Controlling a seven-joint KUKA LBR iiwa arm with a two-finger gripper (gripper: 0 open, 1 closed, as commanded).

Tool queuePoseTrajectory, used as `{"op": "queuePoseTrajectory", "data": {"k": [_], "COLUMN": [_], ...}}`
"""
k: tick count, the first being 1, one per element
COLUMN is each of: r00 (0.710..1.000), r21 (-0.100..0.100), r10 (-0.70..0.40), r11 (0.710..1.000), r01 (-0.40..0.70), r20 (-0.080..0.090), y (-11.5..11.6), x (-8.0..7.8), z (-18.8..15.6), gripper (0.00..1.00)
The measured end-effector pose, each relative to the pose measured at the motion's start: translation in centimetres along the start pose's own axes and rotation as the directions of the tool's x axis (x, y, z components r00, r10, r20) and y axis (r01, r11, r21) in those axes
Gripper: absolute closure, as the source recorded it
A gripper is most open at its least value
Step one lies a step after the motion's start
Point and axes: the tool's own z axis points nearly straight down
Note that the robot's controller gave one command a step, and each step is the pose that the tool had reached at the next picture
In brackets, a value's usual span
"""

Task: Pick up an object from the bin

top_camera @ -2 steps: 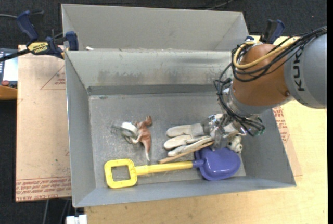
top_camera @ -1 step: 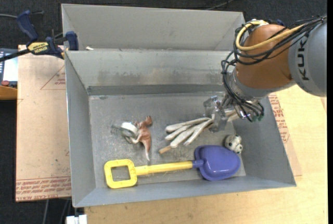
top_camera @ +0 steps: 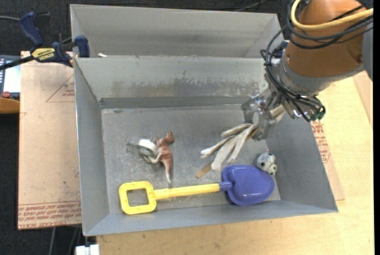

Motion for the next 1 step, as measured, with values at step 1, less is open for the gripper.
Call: {"op": "queuePoseTrajectory", "data": {"k": [1], "r00": [1.0], "r21": [0.005], "r10": [-0.014], "r11": [1.0], "r01": [0.014], "r20": [0.009], "y": [-0.33], "x": [-1.02], "z": [7.74], "gripper": [1.0]}}
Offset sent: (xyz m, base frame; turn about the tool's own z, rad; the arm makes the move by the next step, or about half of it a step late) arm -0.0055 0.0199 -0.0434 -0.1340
